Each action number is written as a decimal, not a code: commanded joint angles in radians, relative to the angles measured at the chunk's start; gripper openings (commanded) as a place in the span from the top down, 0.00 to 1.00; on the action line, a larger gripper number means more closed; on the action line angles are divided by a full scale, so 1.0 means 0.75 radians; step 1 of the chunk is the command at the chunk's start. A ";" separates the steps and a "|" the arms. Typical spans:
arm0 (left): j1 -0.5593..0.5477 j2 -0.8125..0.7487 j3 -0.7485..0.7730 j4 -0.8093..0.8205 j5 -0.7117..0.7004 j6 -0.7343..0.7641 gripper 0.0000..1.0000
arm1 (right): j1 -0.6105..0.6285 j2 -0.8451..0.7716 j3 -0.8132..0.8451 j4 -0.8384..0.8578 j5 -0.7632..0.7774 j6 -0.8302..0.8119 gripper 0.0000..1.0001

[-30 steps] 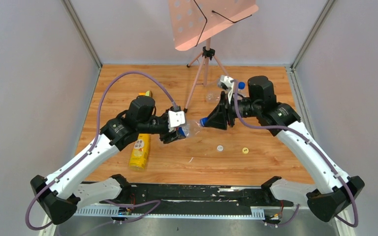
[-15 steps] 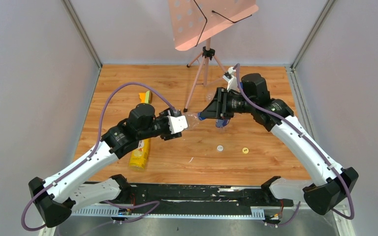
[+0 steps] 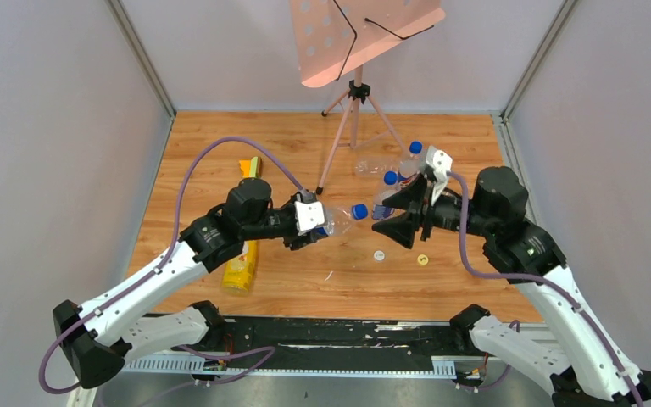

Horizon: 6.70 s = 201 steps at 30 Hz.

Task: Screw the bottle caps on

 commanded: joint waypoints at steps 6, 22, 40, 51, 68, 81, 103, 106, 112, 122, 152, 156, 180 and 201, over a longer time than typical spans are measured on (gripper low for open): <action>-0.005 0.107 0.109 -0.098 0.346 -0.041 1.00 | 0.008 -0.211 -0.209 0.071 -0.357 -0.750 0.41; -0.005 0.177 0.173 -0.150 0.494 -0.031 1.00 | 0.007 -0.059 -0.115 -0.156 -0.404 -0.976 0.51; -0.007 0.178 0.179 -0.064 0.374 -0.060 1.00 | 0.009 0.097 -0.041 -0.170 -0.404 -0.720 0.96; -0.203 0.053 0.030 0.240 -0.382 0.212 1.00 | -0.011 0.564 0.115 -0.169 0.117 0.657 1.00; -0.237 0.024 -0.019 0.031 -0.424 0.074 1.00 | -0.005 0.302 0.037 0.016 0.069 0.271 0.46; 0.018 0.164 0.236 -0.357 0.288 0.072 1.00 | 0.000 -0.150 -0.225 0.031 -0.376 -0.833 0.38; 0.019 0.313 0.403 -0.473 0.425 0.138 1.00 | 0.001 -0.037 -0.158 -0.071 -0.482 -1.155 0.55; 0.019 0.320 0.406 -0.474 0.433 0.140 1.00 | 0.001 -0.031 -0.158 -0.074 -0.495 -1.158 0.56; 0.019 0.320 0.413 -0.472 0.436 0.144 1.00 | 0.003 -0.001 -0.158 -0.095 -0.524 -1.156 0.64; 0.018 0.299 0.407 -0.413 0.427 0.145 1.00 | 0.017 0.057 -0.170 -0.130 -0.499 -1.119 0.65; -0.146 0.091 0.126 -0.017 -0.339 0.282 1.00 | 0.025 0.428 0.058 -0.078 0.129 0.319 1.00; -0.291 0.063 0.022 0.121 -0.716 0.424 1.00 | 0.015 0.525 0.093 -0.073 0.112 0.791 1.00; 0.018 0.335 0.424 -0.654 0.326 0.269 1.00 | 0.047 -0.153 -0.248 0.088 -0.349 -0.860 0.38; 0.019 0.363 0.500 -0.711 0.441 0.305 1.00 | 0.048 0.043 -0.130 -0.087 -0.547 -1.135 0.53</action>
